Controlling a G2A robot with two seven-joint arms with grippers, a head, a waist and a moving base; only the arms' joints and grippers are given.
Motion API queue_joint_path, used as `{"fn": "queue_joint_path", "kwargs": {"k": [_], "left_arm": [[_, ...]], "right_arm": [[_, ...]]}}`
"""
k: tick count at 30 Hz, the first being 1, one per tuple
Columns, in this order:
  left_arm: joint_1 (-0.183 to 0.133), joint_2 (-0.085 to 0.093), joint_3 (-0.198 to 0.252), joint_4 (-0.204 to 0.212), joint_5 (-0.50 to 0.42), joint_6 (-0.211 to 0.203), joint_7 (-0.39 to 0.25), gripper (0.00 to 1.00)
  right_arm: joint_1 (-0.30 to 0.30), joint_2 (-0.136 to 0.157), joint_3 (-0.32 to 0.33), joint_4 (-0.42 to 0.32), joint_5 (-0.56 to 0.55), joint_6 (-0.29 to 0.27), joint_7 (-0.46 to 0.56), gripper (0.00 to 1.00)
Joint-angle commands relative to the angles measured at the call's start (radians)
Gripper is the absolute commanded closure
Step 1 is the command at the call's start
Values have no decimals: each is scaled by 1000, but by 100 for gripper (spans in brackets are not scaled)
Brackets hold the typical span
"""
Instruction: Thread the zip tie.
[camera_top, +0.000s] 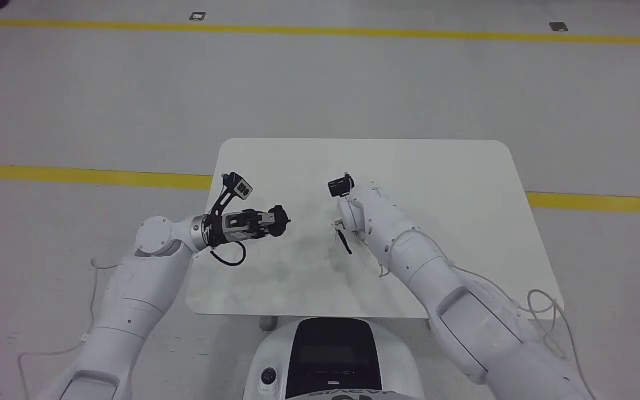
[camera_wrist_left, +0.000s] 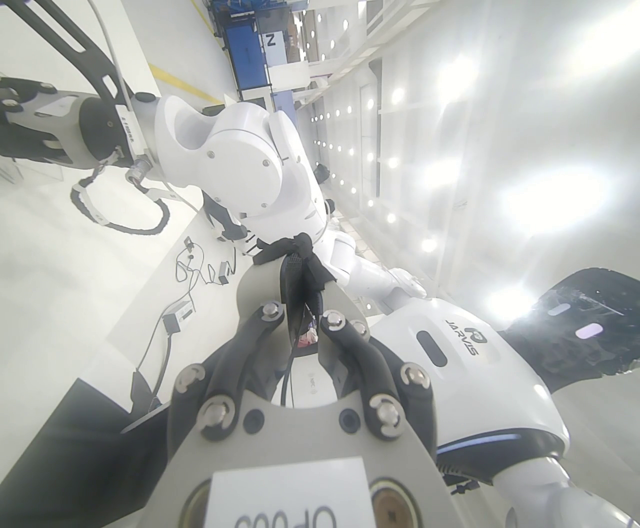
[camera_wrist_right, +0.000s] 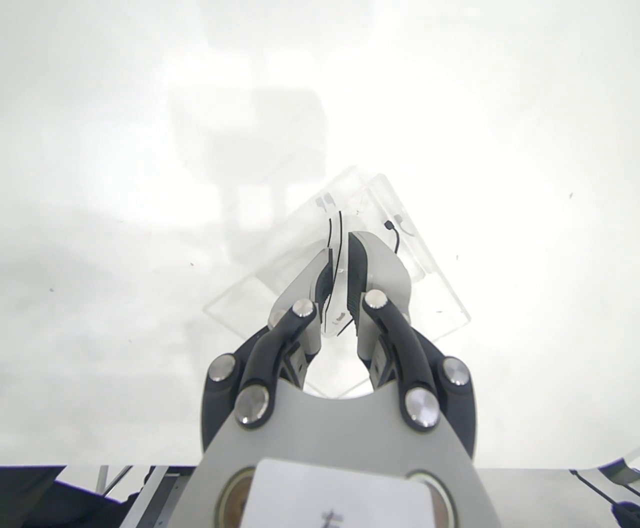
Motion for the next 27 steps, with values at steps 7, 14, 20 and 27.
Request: {"fn": "queue_joint_path", "kwargs": {"k": [7, 14, 20, 27], "left_arm": [[0, 0, 0, 0, 0, 0, 0, 100], [0, 0, 0, 0, 0, 0, 0, 100], [0, 0, 0, 0, 0, 0, 0, 100], [0, 0, 0, 0, 0, 0, 0, 100]], "right_arm": [[10, -13, -5, 28, -3, 5, 0, 96], [21, -24, -7, 55, -1, 1, 4, 94], [28, -32, -6, 81, 3, -4, -3, 100], [33, -37, -1, 91, 3, 6, -18, 100]]}}
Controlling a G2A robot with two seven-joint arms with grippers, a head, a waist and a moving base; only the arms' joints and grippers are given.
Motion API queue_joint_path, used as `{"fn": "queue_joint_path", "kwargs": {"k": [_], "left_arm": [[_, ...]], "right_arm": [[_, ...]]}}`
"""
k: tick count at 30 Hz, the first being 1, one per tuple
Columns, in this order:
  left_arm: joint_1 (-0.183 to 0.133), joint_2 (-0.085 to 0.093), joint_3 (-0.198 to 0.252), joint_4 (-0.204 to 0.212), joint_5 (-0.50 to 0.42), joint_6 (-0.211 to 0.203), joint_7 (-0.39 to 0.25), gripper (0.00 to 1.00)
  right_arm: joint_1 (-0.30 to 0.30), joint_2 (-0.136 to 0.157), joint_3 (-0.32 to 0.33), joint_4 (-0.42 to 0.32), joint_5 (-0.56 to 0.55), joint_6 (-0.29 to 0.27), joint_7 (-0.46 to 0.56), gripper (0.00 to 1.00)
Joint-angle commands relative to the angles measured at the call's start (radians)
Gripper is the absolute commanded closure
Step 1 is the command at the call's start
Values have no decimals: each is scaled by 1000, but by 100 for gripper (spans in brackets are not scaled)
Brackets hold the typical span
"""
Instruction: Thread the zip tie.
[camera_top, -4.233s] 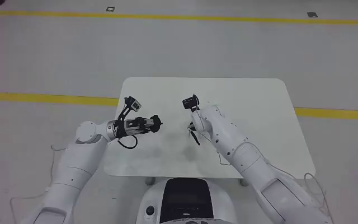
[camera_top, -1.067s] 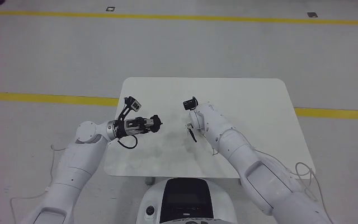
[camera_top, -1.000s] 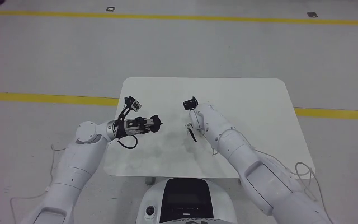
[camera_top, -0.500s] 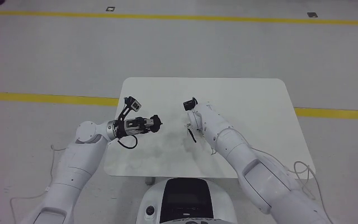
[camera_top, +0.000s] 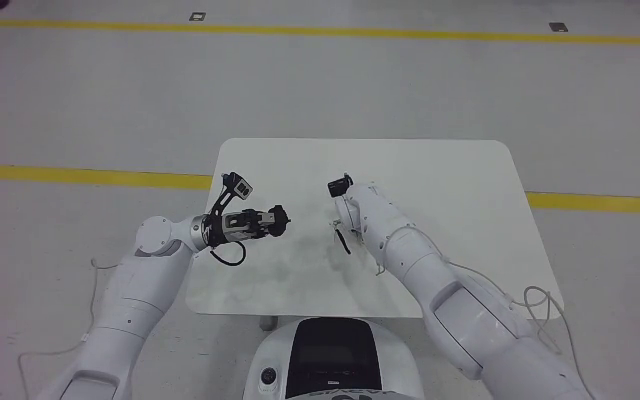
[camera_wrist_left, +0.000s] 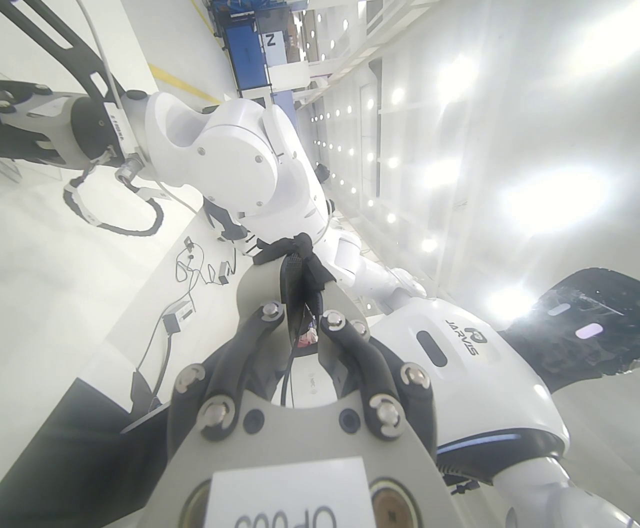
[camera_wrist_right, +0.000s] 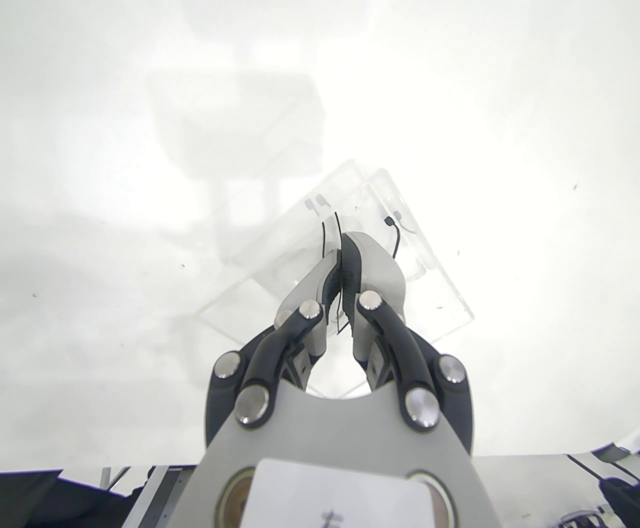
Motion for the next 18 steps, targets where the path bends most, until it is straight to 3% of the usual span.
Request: {"fn": "queue_joint_path", "kwargs": {"k": [1, 11, 18], "left_arm": [[0, 0, 0, 0, 0, 0, 0, 100], [0, 0, 0, 0, 0, 0, 0, 100], [0, 0, 0, 0, 0, 0, 0, 100]], "right_arm": [[-1, 0, 2, -5, -3, 5, -4, 100], [-35, 24, 40, -105, -28, 19, -7, 100], [-104, 64, 91, -271, -83, 24, 29, 100]]}}
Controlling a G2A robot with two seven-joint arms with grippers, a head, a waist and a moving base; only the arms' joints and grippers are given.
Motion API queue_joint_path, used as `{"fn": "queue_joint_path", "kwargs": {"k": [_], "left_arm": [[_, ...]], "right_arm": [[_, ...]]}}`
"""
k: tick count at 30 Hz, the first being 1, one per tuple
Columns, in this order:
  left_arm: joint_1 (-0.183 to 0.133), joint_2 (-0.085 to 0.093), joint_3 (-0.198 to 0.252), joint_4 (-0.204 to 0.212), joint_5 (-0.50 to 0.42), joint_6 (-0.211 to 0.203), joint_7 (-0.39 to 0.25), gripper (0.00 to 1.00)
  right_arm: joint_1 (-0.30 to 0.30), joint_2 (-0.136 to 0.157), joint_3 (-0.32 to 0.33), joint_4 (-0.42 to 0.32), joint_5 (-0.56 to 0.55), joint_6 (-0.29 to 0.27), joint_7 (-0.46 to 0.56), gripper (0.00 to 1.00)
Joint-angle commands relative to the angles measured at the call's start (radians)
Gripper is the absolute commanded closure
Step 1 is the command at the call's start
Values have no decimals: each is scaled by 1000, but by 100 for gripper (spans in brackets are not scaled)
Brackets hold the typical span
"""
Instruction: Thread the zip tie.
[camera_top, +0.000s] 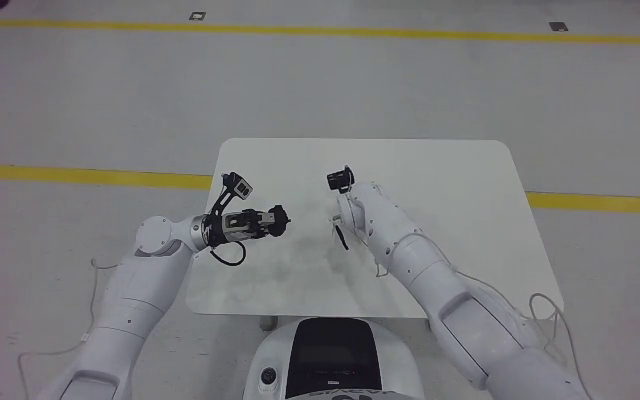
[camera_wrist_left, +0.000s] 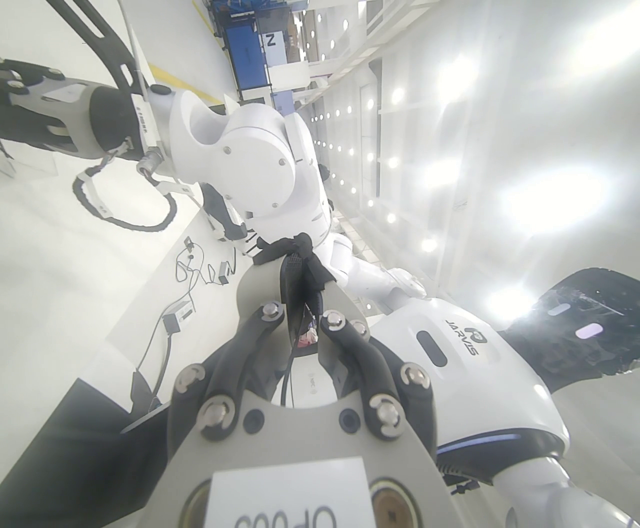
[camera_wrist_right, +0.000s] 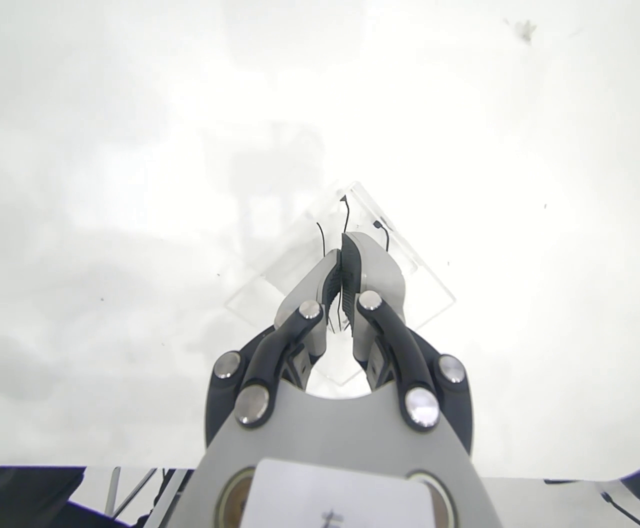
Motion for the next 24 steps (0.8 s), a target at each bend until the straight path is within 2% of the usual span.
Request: {"fn": "queue_joint_path", "kwargs": {"k": [1, 8, 12, 19, 24], "left_arm": [[0, 0, 0, 0, 0, 0, 0, 100], [0, 0, 0, 0, 0, 0, 0, 100], [0, 0, 0, 0, 0, 0, 0, 100], [0, 0, 0, 0, 0, 0, 0, 100], [0, 0, 0, 0, 0, 0, 0, 100]], "right_arm": [[-26, 13, 18, -60, -18, -3, 15, 100], [-151, 64, 106, -305, -88, -32, 74, 100], [-214, 84, 150, -413, -111, -47, 86, 100], [-304, 104, 211, -558, -105, -69, 62, 100], [-352, 113, 251, -630, -70, -85, 17, 100]]}}
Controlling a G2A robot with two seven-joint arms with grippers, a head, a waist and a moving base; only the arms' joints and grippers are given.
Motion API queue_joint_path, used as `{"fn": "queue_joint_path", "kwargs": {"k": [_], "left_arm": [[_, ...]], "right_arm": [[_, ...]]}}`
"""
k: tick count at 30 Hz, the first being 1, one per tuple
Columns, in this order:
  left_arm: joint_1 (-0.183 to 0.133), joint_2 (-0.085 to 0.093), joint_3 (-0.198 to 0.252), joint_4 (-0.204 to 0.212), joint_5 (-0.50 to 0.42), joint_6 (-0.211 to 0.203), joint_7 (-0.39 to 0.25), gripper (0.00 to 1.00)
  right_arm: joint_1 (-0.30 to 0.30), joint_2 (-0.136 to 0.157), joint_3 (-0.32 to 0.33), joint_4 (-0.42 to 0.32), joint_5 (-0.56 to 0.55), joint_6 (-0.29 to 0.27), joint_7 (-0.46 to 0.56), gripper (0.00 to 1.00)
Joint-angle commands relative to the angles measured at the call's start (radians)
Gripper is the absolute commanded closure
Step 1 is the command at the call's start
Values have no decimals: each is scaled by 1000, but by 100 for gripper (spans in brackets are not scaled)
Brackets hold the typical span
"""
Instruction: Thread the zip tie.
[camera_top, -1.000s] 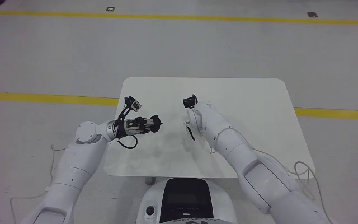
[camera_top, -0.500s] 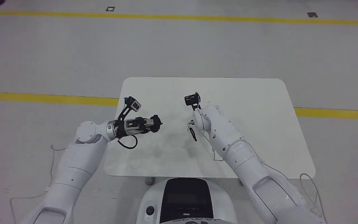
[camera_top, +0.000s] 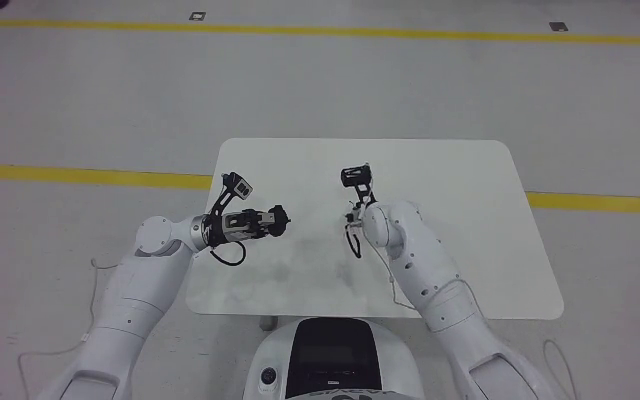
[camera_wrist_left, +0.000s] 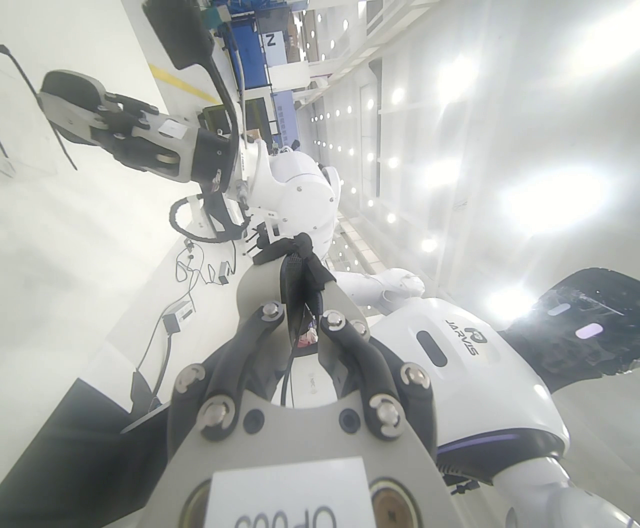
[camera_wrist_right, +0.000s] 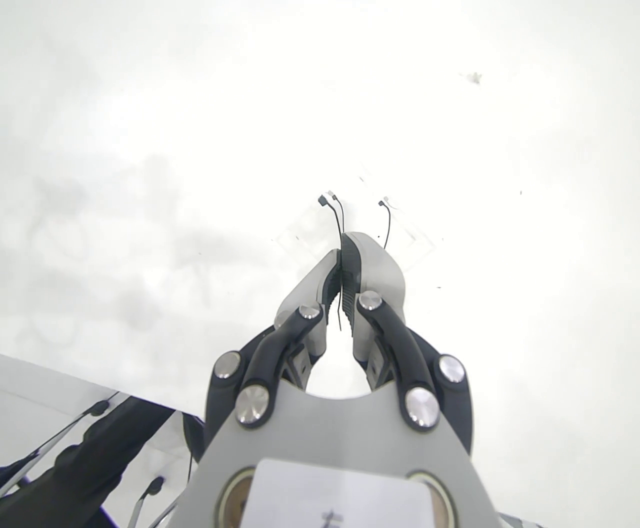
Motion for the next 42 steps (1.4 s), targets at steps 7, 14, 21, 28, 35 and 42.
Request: {"fn": "queue_joint_path", "kwargs": {"k": [7, 14, 21, 28, 35, 42], "left_arm": [[0, 0, 0, 0, 0, 0, 0, 100], [0, 0, 0, 0, 0, 0, 0, 100], [0, 0, 0, 0, 0, 0, 0, 100], [0, 0, 0, 0, 0, 0, 0, 100], [0, 0, 0, 0, 0, 0, 0, 100], [8, 0, 13, -10, 62, 0, 72, 100]], "right_arm": [[-4, 1, 4, -6, 3, 0, -5, 100], [-45, 1, 84, -44, 209, -24, -102, 100], [-160, 13, 193, -198, 446, -114, -239, 100], [-271, 23, 245, -319, 623, -208, -361, 100], [-308, 28, 256, -366, 652, -233, -389, 100], [-329, 28, 241, -372, 691, -279, -464, 100]]}}
